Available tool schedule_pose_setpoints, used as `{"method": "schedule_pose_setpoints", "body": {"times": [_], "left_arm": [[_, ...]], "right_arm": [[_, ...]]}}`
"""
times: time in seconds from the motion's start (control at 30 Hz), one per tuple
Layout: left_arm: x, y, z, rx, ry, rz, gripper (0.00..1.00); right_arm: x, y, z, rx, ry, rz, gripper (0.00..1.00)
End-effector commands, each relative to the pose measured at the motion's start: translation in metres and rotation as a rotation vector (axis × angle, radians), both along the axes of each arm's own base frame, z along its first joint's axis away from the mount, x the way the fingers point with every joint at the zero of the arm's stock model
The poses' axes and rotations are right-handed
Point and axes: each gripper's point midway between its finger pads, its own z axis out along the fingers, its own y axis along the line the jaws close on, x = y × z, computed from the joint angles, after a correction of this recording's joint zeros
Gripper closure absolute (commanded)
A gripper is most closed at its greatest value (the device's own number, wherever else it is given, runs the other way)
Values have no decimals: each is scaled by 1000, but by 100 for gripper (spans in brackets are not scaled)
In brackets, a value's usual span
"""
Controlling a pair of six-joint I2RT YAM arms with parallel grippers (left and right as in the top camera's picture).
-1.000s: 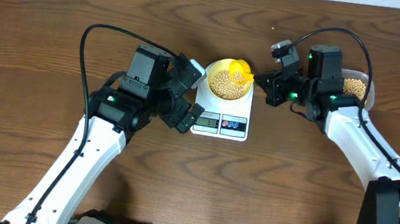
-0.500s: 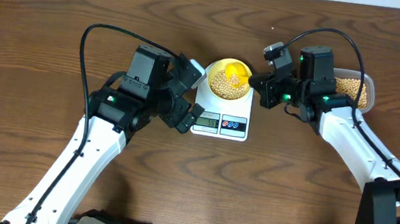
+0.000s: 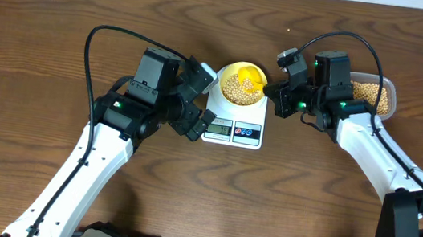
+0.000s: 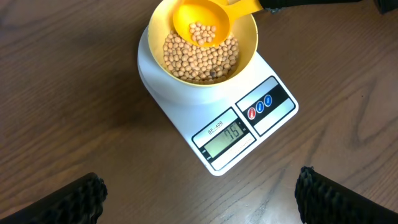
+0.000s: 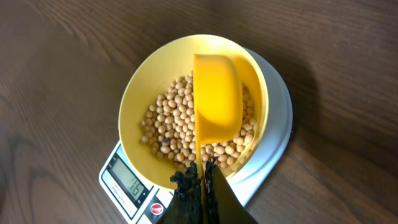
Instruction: Scoop item into bowl and weigh 50g on scale
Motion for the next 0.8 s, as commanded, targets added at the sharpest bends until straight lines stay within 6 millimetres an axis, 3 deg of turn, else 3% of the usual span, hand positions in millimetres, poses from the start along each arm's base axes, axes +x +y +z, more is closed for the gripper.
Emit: {"method": "schedule_pose_setpoints", "body": {"times": [0.0,0.33,0.77], "left_arm": [[-2,0,1,-9,1,-5,1],[-2,0,1,-9,1,-5,1],[-2,0,1,-9,1,-5,1]], "right_arm": [[-3,1,-6,-16,10,10,99],[-13,17,-5,-28,-29,105,99],[-17,20,-5,-26,-31,135,99]]}}
